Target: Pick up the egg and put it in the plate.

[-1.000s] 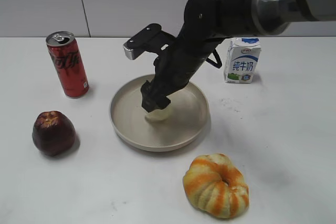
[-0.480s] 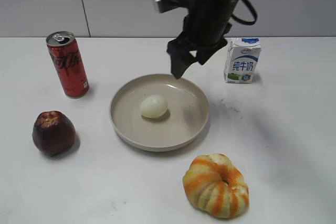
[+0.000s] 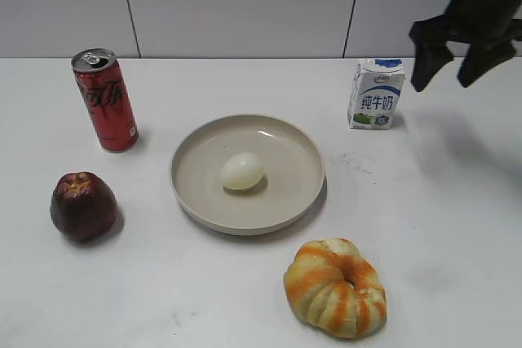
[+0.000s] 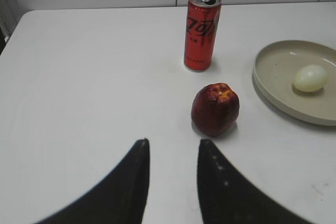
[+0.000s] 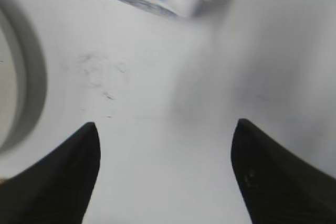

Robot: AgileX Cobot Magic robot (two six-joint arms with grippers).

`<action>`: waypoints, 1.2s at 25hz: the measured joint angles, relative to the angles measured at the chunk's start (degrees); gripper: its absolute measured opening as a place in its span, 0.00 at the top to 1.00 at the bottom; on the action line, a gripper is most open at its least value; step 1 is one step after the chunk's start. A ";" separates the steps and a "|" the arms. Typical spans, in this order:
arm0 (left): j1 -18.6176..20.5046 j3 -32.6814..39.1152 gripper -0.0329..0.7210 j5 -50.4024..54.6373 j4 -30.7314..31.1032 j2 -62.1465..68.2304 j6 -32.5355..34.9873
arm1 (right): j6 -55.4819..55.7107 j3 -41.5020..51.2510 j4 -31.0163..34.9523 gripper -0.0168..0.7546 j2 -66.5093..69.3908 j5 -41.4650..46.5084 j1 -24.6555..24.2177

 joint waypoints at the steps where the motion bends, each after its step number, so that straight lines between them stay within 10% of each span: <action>1: 0.00 0.00 0.65 0.00 0.00 0.00 0.00 | 0.00 1.81 -0.07 0.22 -1.45 0.00 -1.36; 30: 0.00 0.00 0.65 0.00 0.00 0.00 0.00 | 0.81 70.54 -5.87 0.23 -77.79 -9.09 -3.29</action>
